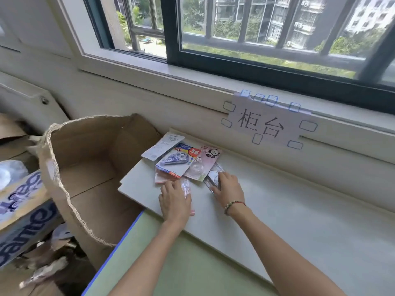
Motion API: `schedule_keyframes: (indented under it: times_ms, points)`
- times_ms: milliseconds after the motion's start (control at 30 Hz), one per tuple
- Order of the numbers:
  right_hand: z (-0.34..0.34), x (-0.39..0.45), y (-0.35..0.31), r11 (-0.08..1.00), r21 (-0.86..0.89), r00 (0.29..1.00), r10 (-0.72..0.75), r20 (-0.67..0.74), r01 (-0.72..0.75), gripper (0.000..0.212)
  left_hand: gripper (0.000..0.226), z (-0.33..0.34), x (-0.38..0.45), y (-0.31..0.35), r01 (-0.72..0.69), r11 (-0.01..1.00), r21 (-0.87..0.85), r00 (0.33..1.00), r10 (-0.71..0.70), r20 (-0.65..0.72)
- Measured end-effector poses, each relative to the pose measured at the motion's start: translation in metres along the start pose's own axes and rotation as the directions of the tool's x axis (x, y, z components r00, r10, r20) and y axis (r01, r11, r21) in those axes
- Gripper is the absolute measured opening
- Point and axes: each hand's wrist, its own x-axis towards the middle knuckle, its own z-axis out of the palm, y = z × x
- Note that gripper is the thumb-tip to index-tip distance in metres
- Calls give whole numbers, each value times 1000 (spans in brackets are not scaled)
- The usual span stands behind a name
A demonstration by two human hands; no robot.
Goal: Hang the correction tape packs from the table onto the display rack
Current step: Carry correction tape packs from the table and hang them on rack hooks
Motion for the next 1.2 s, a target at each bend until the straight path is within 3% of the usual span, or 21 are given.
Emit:
schedule_keyframes:
  times_ms: [133, 267, 367, 500, 700, 867, 1100, 1200]
  points:
    - [0, 0, -1, 997, -76, 1000, 27, 5, -26, 31, 47, 1, 1, -2, 53, 997, -48, 998, -53, 17]
    - [-6, -24, 2, 966, -171, 976, 207, 63, -194, 48, 61, -7, 0, -2, 123, 985, -120, 982, -103, 160]
    - [-9, -46, 12, 936, -234, 946, 297, 132, -261, 60, 68, -16, -6, -10, 100, 994, -48, 948, -81, 307]
    - [-11, -61, 13, 925, -191, 932, 351, 95, -329, 76, 67, -23, -19, -20, 57, 998, 19, 918, -60, 393]
    - [-4, -87, 7, 931, -90, 928, 362, 90, -354, 67, 80, -21, -44, -23, 1, 1000, 22, 916, -9, 401]
    - [1, -115, 4, 932, -128, 932, 350, 89, -338, 73, 81, -22, -52, -36, -123, 989, 76, 922, 86, 377]
    - [10, -134, -15, 900, -106, 896, 433, 96, -423, 79, 91, -29, -58, -50, -23, 999, -37, 965, 32, 262]
    - [20, -153, -31, 860, -178, 866, 496, 68, -478, 102, 89, -36, -65, -55, 25, 982, -187, 971, 21, 239]
